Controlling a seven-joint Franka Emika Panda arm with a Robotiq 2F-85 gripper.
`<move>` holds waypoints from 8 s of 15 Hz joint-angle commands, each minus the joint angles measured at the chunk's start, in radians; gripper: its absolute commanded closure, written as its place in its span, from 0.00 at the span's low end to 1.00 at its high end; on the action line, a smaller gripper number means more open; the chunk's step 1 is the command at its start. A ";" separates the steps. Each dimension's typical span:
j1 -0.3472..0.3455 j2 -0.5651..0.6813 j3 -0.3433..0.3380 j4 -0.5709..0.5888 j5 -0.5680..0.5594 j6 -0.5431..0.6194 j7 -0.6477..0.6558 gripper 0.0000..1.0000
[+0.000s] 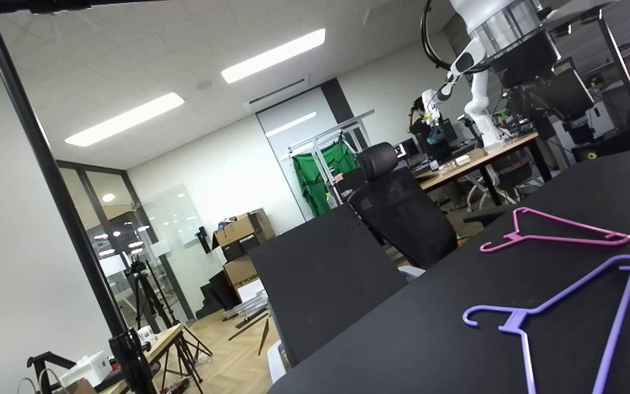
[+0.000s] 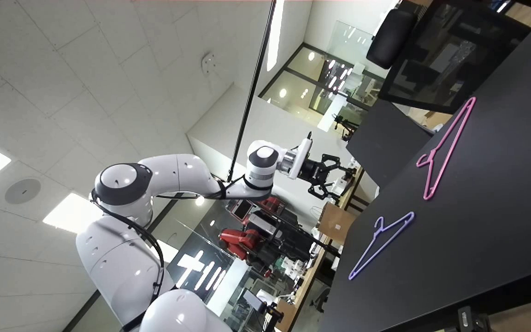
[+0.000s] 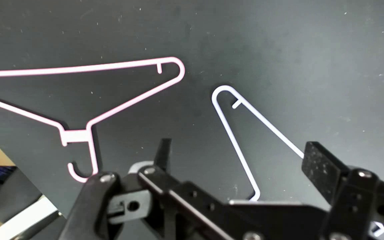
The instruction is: Hang the purple coat hang on the rod
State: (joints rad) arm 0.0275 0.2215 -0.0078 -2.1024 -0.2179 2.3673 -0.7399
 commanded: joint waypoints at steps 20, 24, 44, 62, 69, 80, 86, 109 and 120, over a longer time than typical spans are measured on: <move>0.091 0.726 0.145 0.660 -0.002 -0.115 -0.210 0.55; 0.103 0.737 0.145 0.693 -0.002 -0.148 -0.203 0.83; 0.014 0.742 0.178 0.721 0.001 -0.175 -0.545 0.13; 0.054 0.742 0.142 0.631 -0.004 0.132 -0.469 0.82; 0.067 0.690 0.137 0.601 0.015 0.123 -0.343 0.99; 0.332 0.321 -0.231 0.260 -0.339 0.407 0.296 0.98; 0.640 0.144 -0.634 0.161 -0.752 0.376 0.710 0.98; 0.163 -0.046 0.043 0.319 -1.423 -0.793 1.554 0.98; 0.145 0.191 0.096 0.718 -1.362 -0.773 1.312 0.98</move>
State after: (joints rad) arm 0.1830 0.3191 0.0740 -1.5613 -1.6077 1.6013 0.6489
